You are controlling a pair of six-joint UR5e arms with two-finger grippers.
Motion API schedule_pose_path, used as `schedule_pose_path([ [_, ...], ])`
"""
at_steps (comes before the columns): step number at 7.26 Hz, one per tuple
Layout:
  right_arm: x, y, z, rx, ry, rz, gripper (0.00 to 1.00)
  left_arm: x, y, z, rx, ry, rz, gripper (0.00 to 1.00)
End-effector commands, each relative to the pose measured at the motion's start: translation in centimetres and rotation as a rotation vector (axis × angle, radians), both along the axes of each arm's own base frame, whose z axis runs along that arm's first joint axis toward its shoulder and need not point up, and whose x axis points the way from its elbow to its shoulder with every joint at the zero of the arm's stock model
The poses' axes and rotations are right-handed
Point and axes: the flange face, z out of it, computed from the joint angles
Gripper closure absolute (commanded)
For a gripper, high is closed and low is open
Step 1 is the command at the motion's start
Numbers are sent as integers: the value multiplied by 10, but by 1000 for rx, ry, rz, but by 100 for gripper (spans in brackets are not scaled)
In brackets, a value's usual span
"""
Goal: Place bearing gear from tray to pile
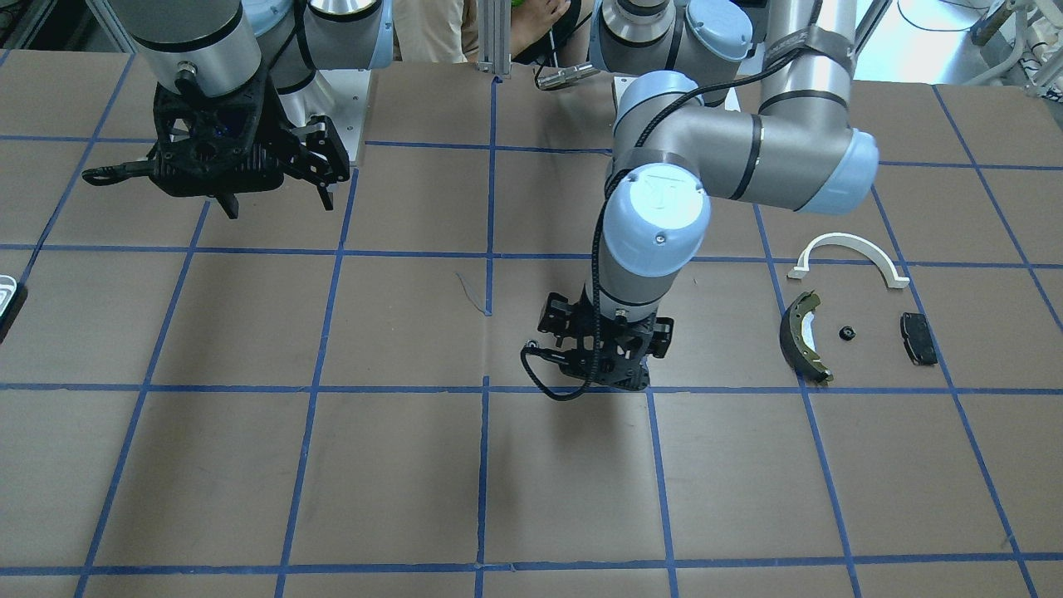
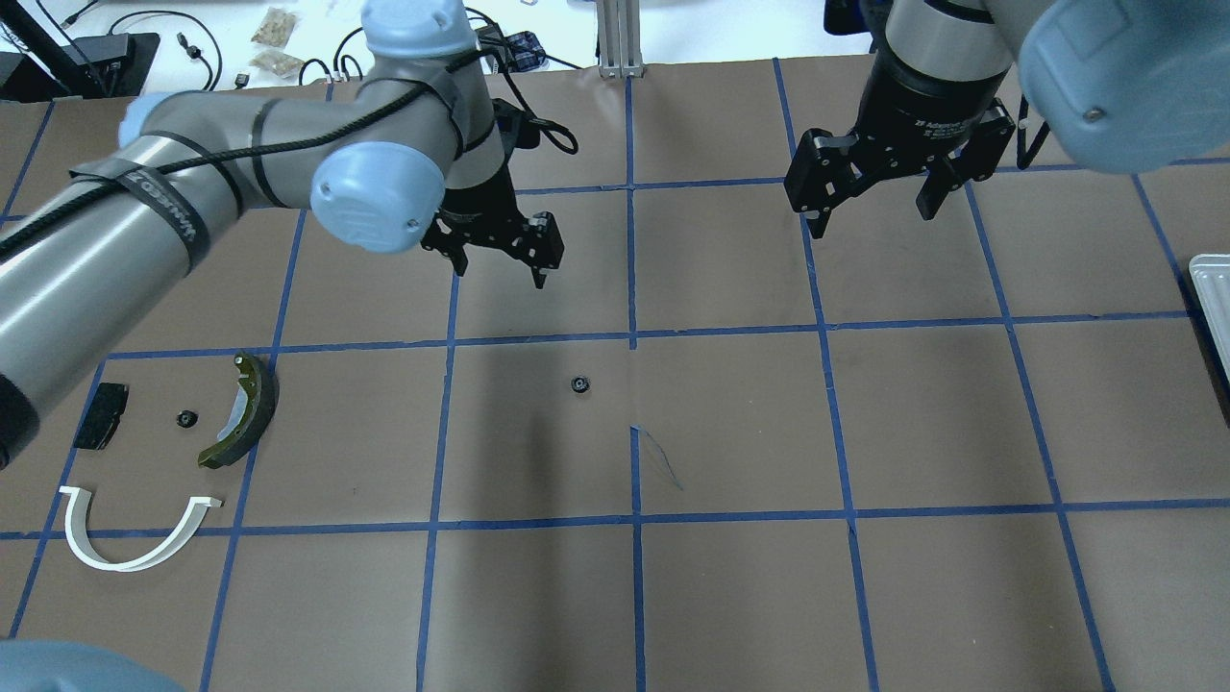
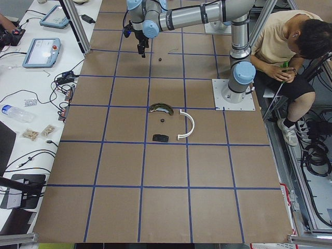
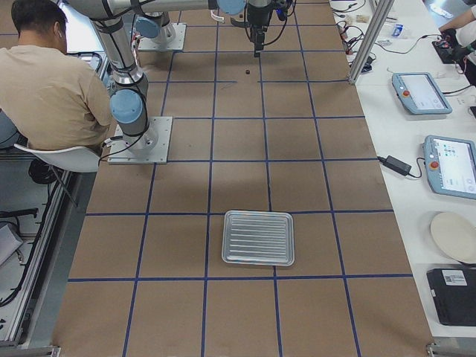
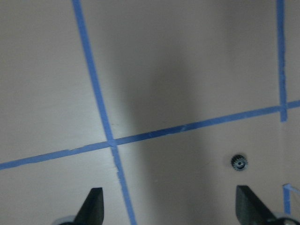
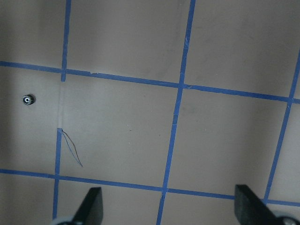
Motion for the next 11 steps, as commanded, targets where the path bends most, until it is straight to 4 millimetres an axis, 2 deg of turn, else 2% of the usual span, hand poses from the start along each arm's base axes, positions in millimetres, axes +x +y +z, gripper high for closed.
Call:
schedule_pose_path([
  [1,-2,3,-7,-10,0,-6,0,-16,26,-56,-18,16,-1,0],
  [2,0,2,-8,-14,-2,-2,0,-25,42,-71,7,8,-19,0],
  [3,-3,1,-6,-23,-1,-15,0,-32,49,-77,8,9,-22,3],
  [7,-29,-3,4,-54,-2,-84,0,-43,44,-109,20,41,-27,8],
  [11,-28,0,5,-58,1,-78,0,-50,48,-121,40,37,-37,44],
])
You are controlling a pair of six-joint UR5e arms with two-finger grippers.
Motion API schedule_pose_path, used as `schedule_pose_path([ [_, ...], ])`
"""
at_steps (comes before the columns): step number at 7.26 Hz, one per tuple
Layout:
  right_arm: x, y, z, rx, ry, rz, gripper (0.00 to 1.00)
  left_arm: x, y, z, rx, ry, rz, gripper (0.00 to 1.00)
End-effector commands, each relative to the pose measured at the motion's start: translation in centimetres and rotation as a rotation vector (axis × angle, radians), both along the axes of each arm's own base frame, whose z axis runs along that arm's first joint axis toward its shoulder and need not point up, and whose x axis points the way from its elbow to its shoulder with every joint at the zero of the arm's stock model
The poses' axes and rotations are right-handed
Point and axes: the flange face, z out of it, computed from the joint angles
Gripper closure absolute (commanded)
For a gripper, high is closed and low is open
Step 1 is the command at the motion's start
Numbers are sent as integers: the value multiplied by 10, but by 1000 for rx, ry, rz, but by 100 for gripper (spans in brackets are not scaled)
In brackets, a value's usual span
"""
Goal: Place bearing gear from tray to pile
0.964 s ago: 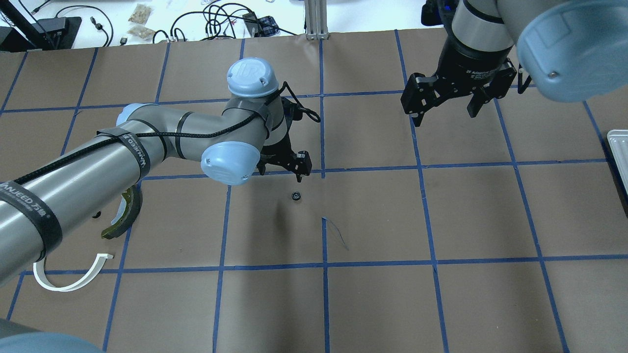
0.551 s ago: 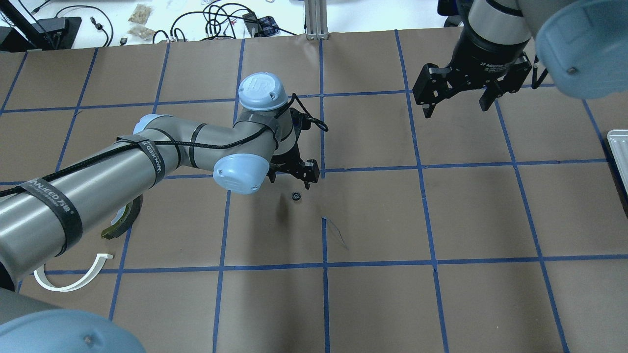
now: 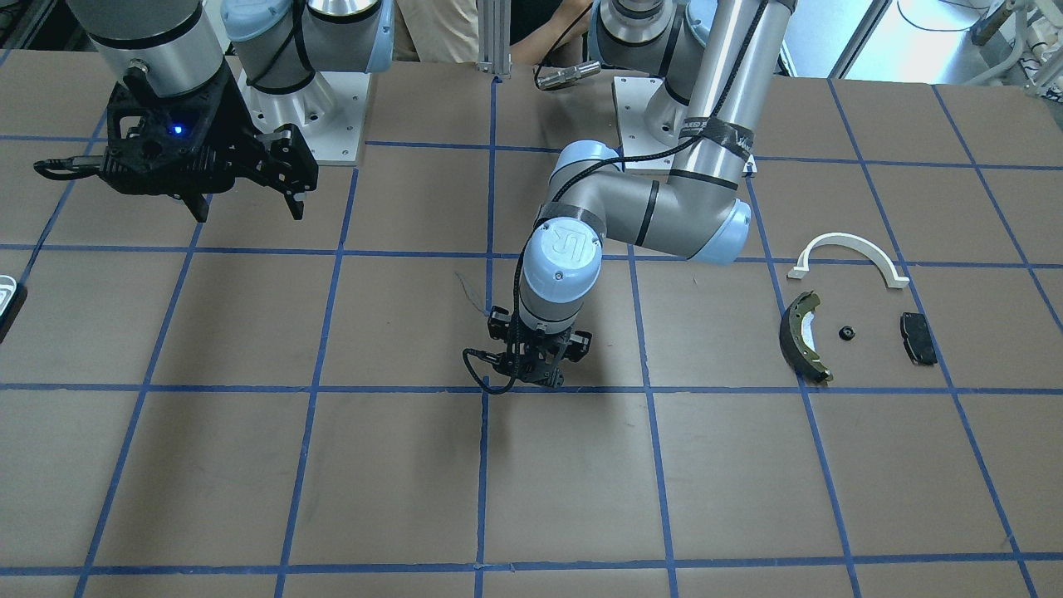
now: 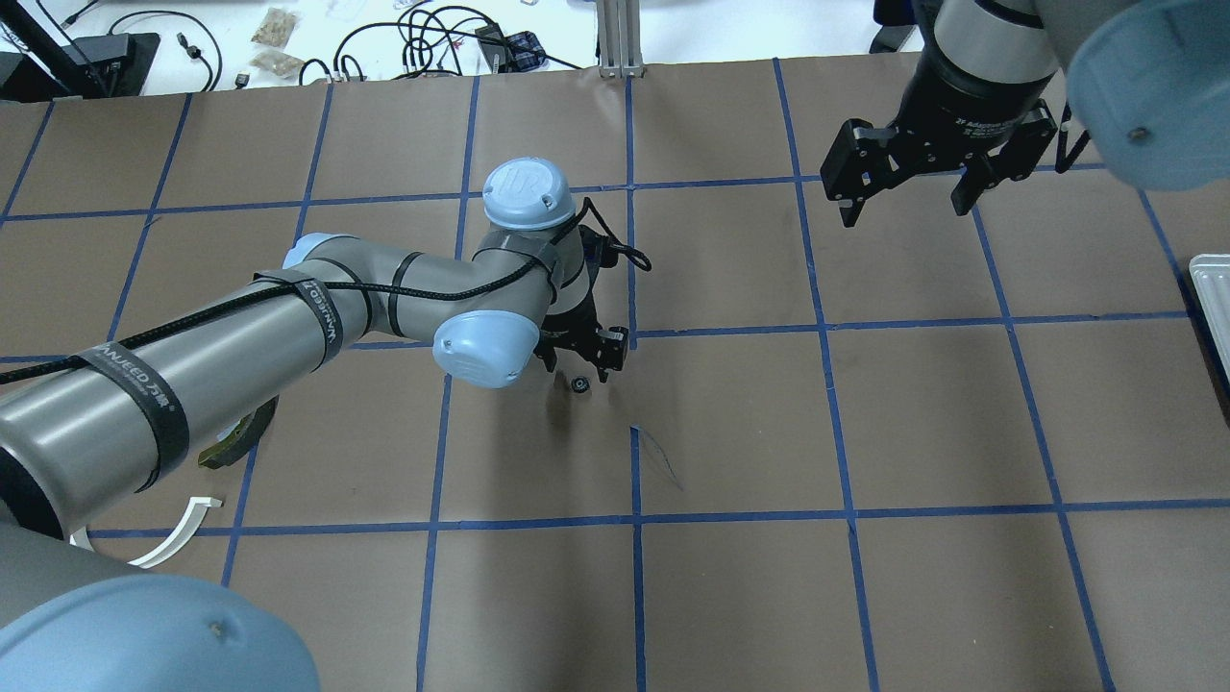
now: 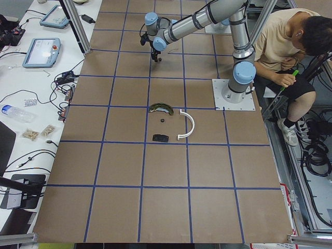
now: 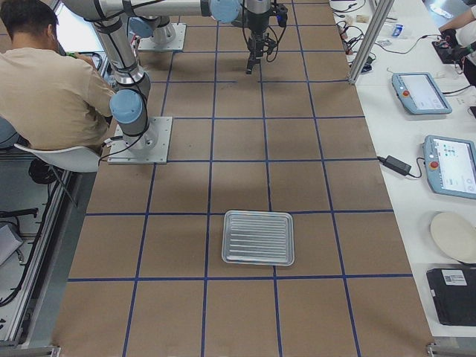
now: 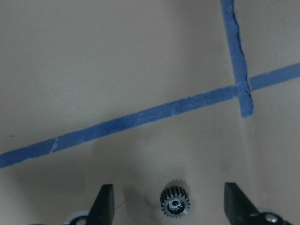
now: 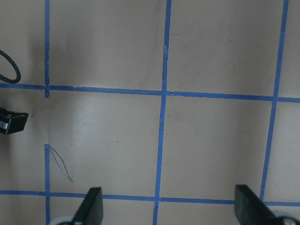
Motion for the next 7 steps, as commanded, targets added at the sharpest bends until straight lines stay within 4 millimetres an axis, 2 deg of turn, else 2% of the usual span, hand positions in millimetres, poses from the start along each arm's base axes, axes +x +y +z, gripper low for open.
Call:
schedule_pose_path([
  [1,2,3,3,-6,2,5,0,-1,1,-5,8,-2,-2,45],
  [3,2,3,4,-7,2,5,0,-2,2,-5,11,-3,-4,45],
  [4,1,2,3,-6,2,3,0,-2,3,-6,14,-4,-4,56],
  [6,2,3,3,-6,2,5,0,-2,3,-6,17,-8,-7,99],
  [7,1,2,3,-6,2,3,0,-2,2,-5,13,-9,-12,100],
])
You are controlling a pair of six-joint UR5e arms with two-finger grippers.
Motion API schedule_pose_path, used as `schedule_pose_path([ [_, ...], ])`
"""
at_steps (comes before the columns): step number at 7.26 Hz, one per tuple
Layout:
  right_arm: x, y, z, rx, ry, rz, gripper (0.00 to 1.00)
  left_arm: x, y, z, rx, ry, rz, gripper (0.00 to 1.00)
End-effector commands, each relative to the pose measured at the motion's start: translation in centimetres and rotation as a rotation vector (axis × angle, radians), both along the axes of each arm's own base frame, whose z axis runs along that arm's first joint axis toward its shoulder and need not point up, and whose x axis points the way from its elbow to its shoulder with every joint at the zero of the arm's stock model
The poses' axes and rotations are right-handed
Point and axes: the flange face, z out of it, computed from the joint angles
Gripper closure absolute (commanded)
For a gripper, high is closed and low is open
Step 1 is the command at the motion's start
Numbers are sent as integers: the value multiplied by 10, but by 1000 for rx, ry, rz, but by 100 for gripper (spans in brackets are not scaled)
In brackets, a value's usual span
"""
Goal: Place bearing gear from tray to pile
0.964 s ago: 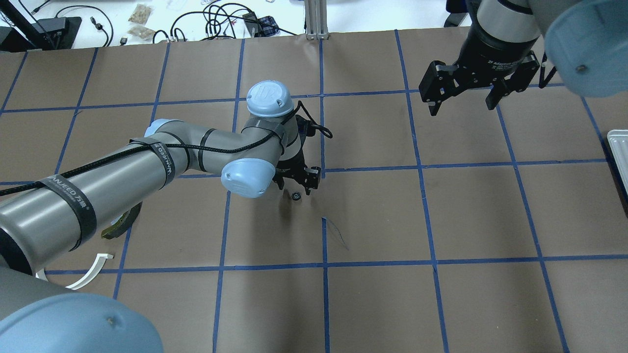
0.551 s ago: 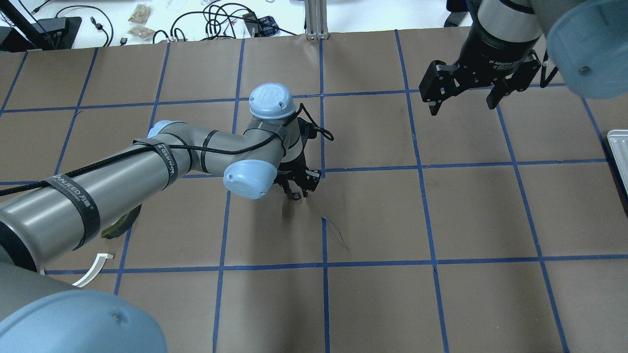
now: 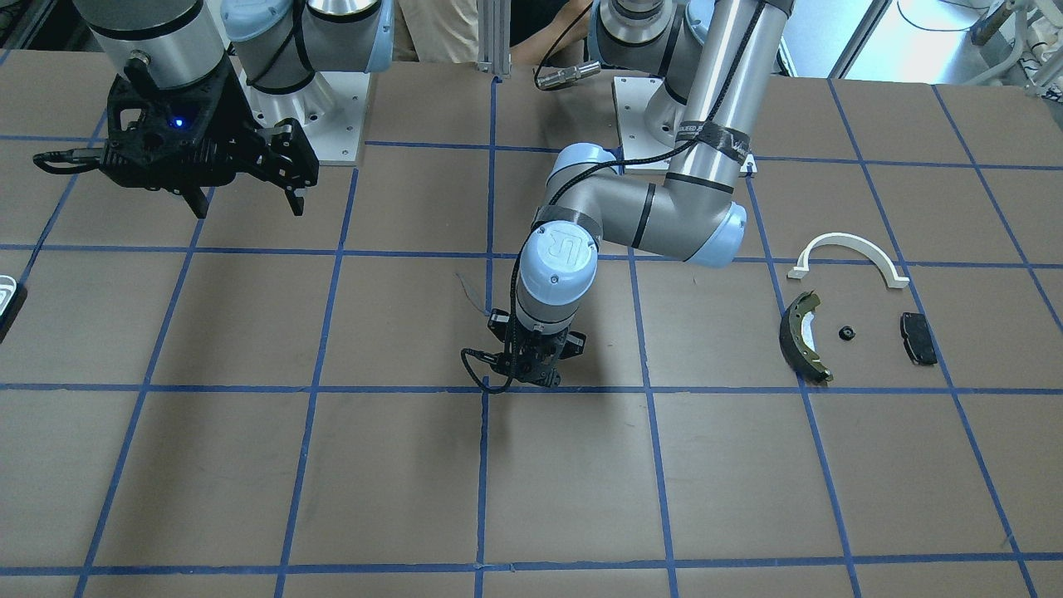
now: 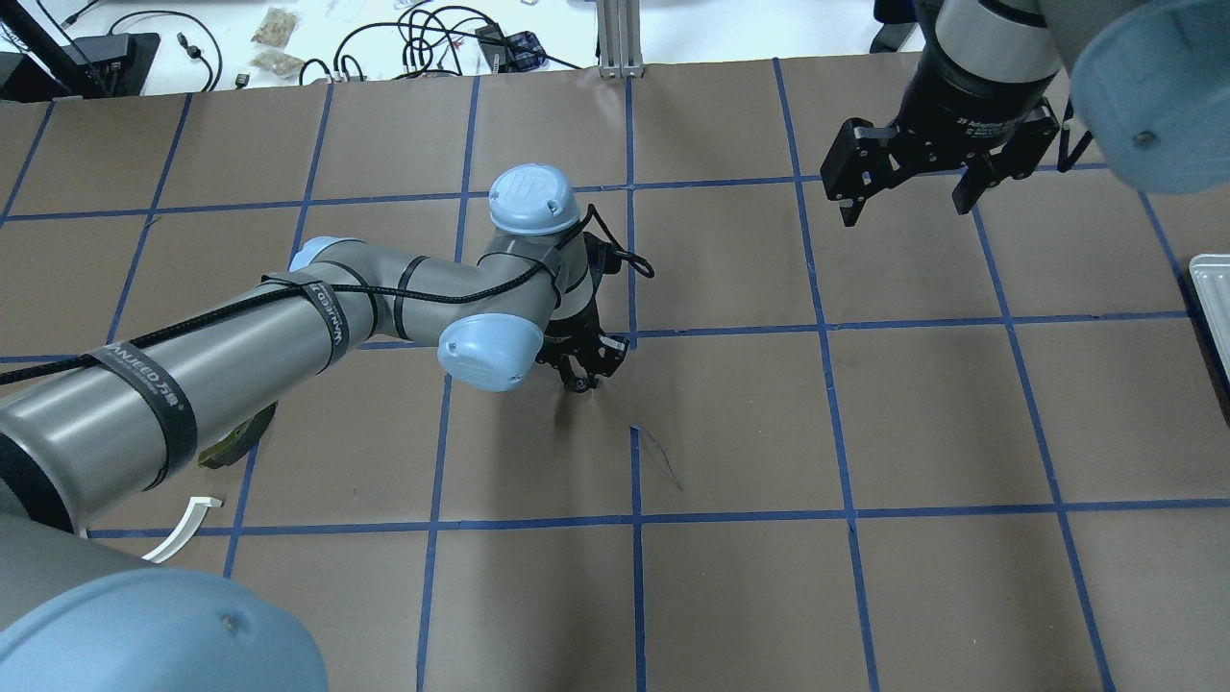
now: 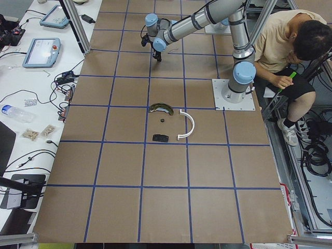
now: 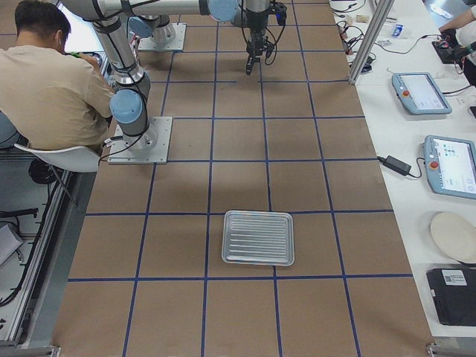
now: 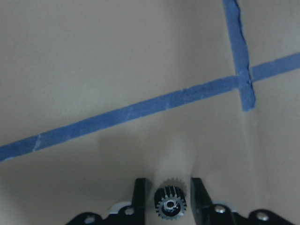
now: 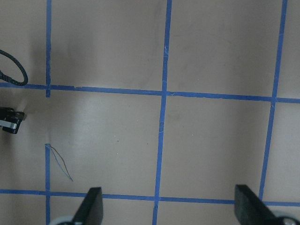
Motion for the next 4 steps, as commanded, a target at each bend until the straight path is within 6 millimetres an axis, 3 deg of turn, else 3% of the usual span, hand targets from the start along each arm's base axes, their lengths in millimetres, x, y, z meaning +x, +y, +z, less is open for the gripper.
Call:
schedule_pose_path([
  [1,0,0,0,0,0,-1,0,1,-6,9,-18,-3,-13,100],
  [3,0,0,0,2,0,1,0,12,-27,44,-58,11,1,100],
  [4,0,1,0,2,0,1,0,56,-64,70,-31,9,15,100],
])
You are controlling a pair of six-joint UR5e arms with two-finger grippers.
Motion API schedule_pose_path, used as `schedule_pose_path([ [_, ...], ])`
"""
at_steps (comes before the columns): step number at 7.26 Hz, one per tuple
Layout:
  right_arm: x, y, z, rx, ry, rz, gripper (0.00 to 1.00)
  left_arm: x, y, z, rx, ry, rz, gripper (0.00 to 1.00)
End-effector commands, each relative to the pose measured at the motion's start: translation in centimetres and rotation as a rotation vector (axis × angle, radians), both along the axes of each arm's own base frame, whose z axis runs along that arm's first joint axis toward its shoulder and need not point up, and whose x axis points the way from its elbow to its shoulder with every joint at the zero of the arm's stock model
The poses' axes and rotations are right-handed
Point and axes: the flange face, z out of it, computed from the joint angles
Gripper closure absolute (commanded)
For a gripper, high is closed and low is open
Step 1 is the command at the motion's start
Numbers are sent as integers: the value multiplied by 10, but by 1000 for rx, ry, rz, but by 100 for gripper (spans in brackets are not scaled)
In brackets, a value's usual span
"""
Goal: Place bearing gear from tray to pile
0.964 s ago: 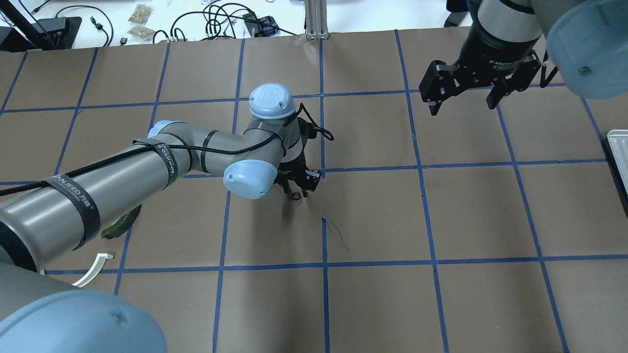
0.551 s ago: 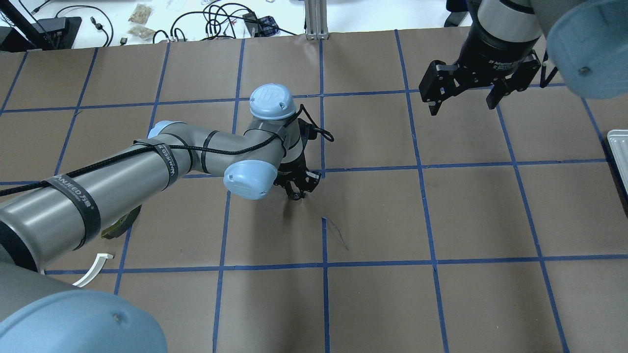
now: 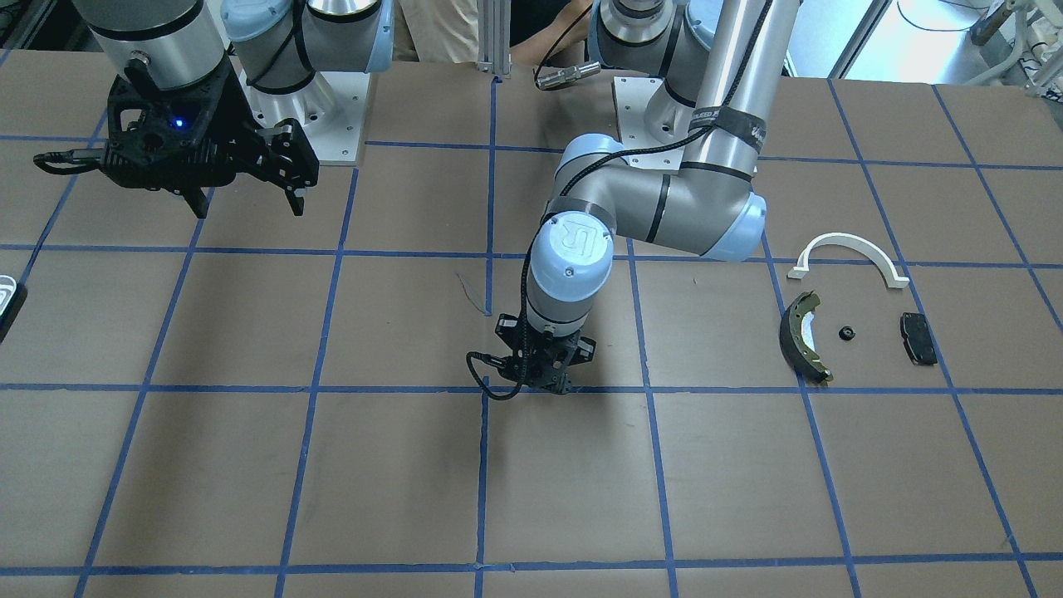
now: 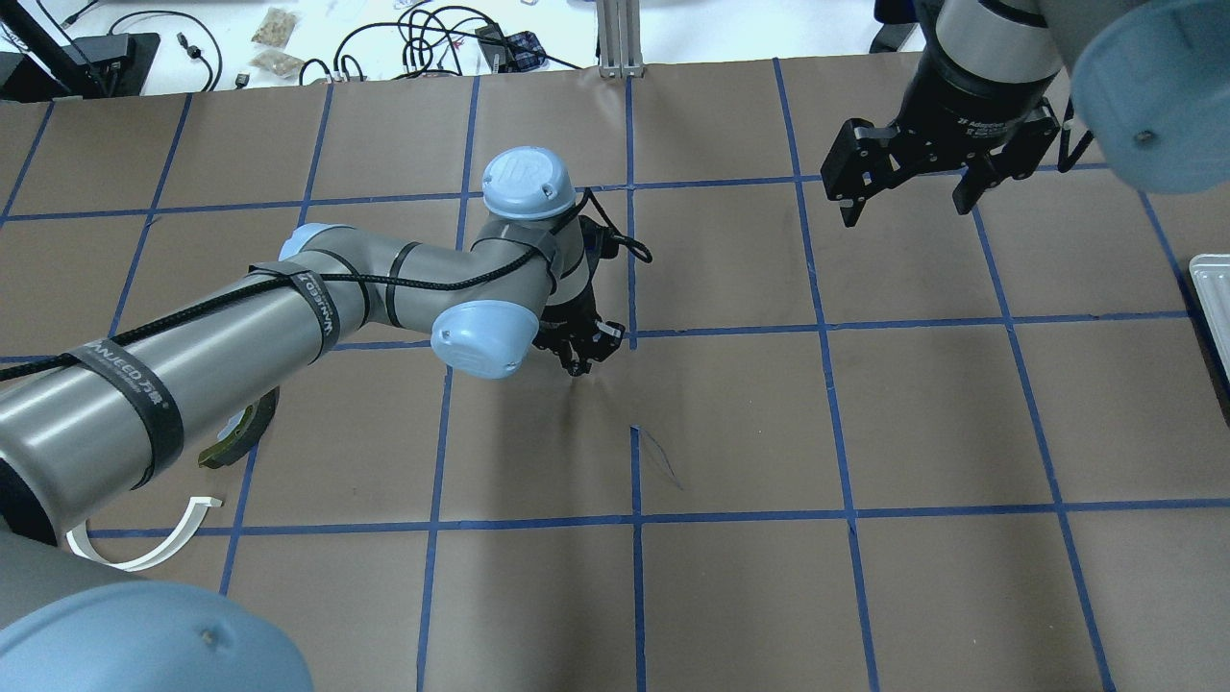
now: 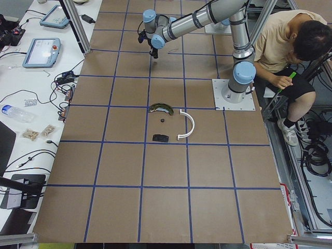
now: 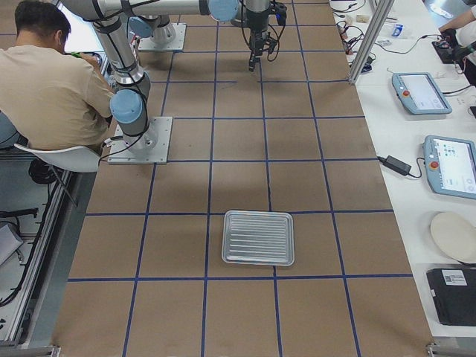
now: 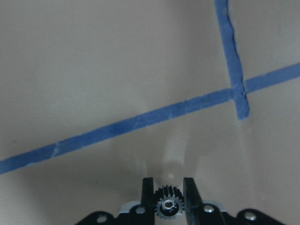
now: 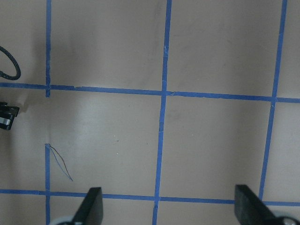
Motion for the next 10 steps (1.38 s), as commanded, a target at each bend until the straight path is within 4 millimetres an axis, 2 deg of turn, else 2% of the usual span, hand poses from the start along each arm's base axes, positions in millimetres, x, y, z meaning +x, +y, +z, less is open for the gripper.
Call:
schedule_pose_path([
  [1,0,1,0,6,0,-1,0,97,-68,64,55,1,49,100],
  [2,1,2,-1,11,-1,-2,0,166,-94,107,78,-19,144,100],
  [3,0,2,-1,13,-1,-4,0,234,-107,130,88,-70,165,100],
  [4,0,2,-1,13,-1,-4,0,296,-112,118,104,-81,118,100],
  [5,1,2,-1,14,-1,-2,0,355,-106,119,108,-74,136,100],
  [6,0,2,-1,14,0,-4,0,424,-89,126,126,-91,150,100],
  [7,0,2,-1,14,-1,-4,0,488,-67,119,162,-115,182,100],
  [8,0,2,-1,16,-1,-4,0,531,-48,94,196,-87,237,100],
  [10,0,2,-1,16,-1,-4,0,532,-28,47,223,-59,229,100],
])
